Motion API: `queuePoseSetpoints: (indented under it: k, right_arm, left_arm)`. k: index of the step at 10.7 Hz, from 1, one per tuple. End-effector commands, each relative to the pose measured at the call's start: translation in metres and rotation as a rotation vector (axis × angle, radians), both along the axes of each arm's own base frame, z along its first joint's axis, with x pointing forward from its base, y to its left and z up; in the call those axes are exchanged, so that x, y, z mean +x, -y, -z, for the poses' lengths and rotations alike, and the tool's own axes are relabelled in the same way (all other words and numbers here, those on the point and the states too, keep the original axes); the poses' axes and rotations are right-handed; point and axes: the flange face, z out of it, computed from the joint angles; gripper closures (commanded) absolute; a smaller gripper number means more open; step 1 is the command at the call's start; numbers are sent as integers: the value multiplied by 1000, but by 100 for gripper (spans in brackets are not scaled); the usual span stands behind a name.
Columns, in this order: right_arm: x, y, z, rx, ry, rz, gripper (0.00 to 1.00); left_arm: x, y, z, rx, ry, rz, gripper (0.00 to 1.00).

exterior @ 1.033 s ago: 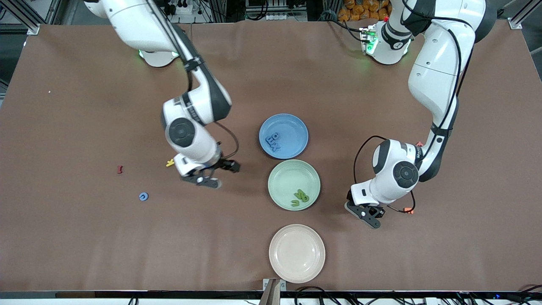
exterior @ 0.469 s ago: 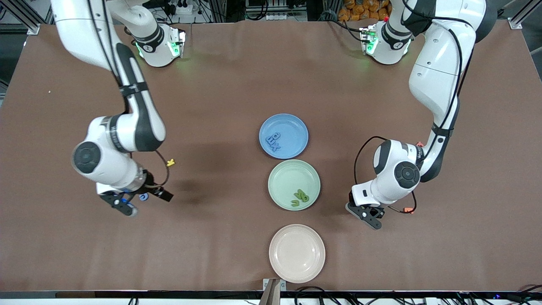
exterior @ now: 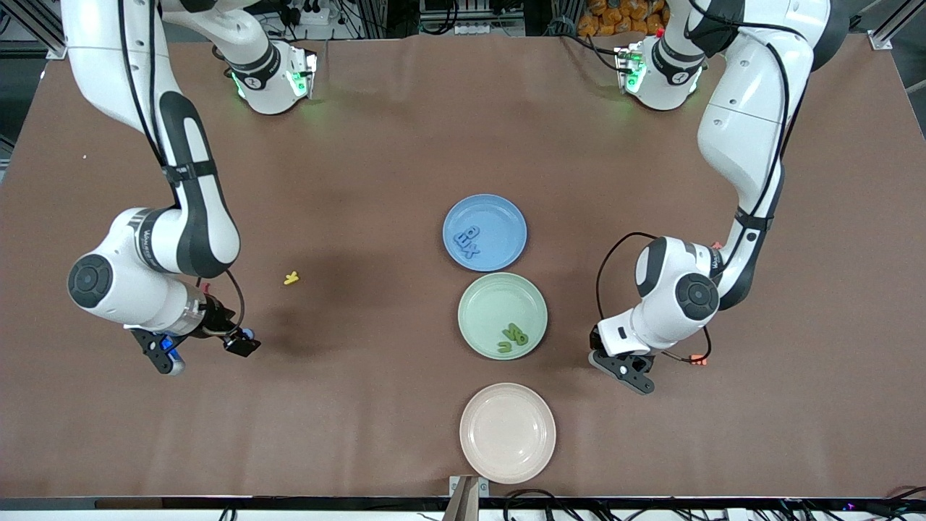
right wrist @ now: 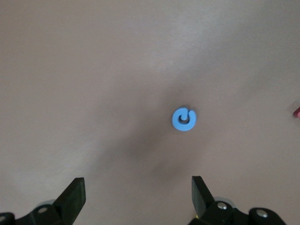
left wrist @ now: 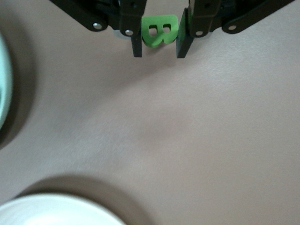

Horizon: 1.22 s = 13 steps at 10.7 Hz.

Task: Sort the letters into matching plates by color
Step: 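Reach the right gripper to blue c while the left gripper lifts green B, then place green B on the green plate while the right gripper lowers to c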

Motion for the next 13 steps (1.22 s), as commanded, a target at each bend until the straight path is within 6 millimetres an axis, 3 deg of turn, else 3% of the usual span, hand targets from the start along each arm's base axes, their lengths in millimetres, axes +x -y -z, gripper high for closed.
queuePoseSetpoints:
  k: [1, 6, 8, 9, 11, 12, 13]
  right_arm:
    - [0, 24, 30, -26, -42, 54, 0]
    - [0, 41, 51, -43, -55, 98, 0]
    - [1, 46, 60, -52, -45, 105, 0]
    - [2, 46, 65, -57, -43, 106, 0]
    - [3, 48, 75, -69, -32, 108, 0]
    - [3, 49, 82, -75, -24, 112, 0]
    - [3, 48, 88, -79, -19, 112, 0]
  left_arm:
    - [-7, 28, -21, -75, -33, -155, 100]
    - [-22, 87, -42, -216, -136, -521, 100]
    - [-34, 123, -49, -251, -171, -655, 99]
    - [-44, 144, -47, -248, -180, -683, 99]
    - [-57, 168, -46, -238, -181, -692, 93]
    - [-66, 181, -43, -225, -178, -712, 77]
    - [-68, 185, -45, -205, -153, -727, 38]
